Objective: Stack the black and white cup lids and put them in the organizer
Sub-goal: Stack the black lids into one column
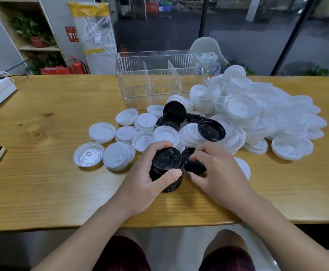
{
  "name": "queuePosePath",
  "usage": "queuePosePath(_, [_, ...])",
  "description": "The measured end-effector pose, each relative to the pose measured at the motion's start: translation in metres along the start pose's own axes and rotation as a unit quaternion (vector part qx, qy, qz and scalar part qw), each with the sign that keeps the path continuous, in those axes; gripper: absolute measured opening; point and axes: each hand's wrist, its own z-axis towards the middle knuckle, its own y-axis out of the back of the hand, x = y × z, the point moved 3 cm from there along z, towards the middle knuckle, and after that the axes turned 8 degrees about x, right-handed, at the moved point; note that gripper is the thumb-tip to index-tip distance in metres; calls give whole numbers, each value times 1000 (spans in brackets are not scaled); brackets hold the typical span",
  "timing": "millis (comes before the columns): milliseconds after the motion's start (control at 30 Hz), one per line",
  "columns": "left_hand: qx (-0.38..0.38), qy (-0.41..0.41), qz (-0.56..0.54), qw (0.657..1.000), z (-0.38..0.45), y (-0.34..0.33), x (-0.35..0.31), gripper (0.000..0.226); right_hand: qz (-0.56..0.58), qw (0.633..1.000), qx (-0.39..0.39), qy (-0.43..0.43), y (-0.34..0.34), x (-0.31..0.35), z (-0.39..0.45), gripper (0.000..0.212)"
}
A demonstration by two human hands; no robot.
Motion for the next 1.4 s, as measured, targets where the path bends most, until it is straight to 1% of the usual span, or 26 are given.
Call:
queuePosePath(100, [4, 1, -4, 1000, -1, 1, -1, 57, -12, 1000, 10, 2, -3, -2, -2, 23])
queuePosePath(200, [-1, 1, -11, 1000, 0, 1, -1, 60, 11, 1000, -4, 1, 4, -1, -2, 8])
queuePosePath(267, [-8, 5, -14, 1000, 0, 1, -1, 64, 72, 996, -37, -31, 17, -1, -1, 7])
queuePosePath(300, [-9, 8, -14, 1000, 0, 1, -1, 66, 126, 989, -57, -59, 25, -1, -1, 6])
queuePosePath(333, [-8, 12, -15, 1000, 0, 1, -1, 66, 199, 973, -75, -86, 35, -1, 0, 5])
queuePosePath(367, [-7, 14, -15, 1000, 0, 1, -1, 66, 287, 949, -87, -102, 44, 1, 1, 2])
queuePosePath(400, [-6, 15, -15, 1000, 0, 1, -1, 65, 378, 914, -92, -111, 50, 3, 3, 4])
queuePosePath(467, [-7, 16, -13, 1000, 0, 2, -1, 63, 514, 845, -83, -121, 56, 7, 7, 17])
queuePosePath(533, [-8, 14, -11, 1000, 0, 2, -3, 62, 590, 795, -58, -128, 52, 10, 10, 22])
queuePosePath(567, [-9, 11, -12, 1000, 0, 1, -4, 61, 612, 778, -41, -135, 47, 12, 12, 21])
queuePosePath(600, [-10, 8, -14, 1000, 0, 1, -6, 61, 624, 767, -20, -146, 42, 13, 14, 21])
queuePosePath(633, [-11, 6, -16, 1000, 0, 1, -7, 61, 626, 765, 4, -154, 36, 14, 15, 21])
queuePosePath(700, [-9, 2, -18, 1000, 0, 0, -8, 61, 611, 774, 38, -163, 24, 17, 16, 21])
queuePosePath(767, [-8, -1, -19, 1000, 0, 0, -8, 60, 591, 789, 50, -157, 18, 20, 15, 22])
queuePosePath(867, [-4, -2, -21, 1000, -1, 1, -8, 62, 549, 825, 50, -124, 26, 23, 12, 25])
queuePosePath(933, [0, 0, -23, 1000, -1, 1, -8, 63, 515, 849, 74, -93, 34, 25, 10, 33])
queuePosePath(1000, [2, 1, -26, 1000, 0, 2, -7, 66, 471, 875, 92, -69, 37, 28, 9, 37])
queuePosePath(1167, [-5, 10, -12, 1000, 1, 0, -1, 77, 320, 944, 37, -66, 28, 43, 8, 26])
queuePosePath(1233, [-21, 22, -20, 999, 1, 0, 4, 88, 250, 966, 16, -63, 24, 47, 8, 32])
queuePosePath(1333, [-35, 30, -37, 998, 1, 1, 9, 100, 191, 980, 5, -61, 21, 49, 10, 43])
queuePosePath(1400, [-34, 28, -30, 999, 1, 2, 8, 98, 179, 982, 6, -62, 22, 50, 10, 46])
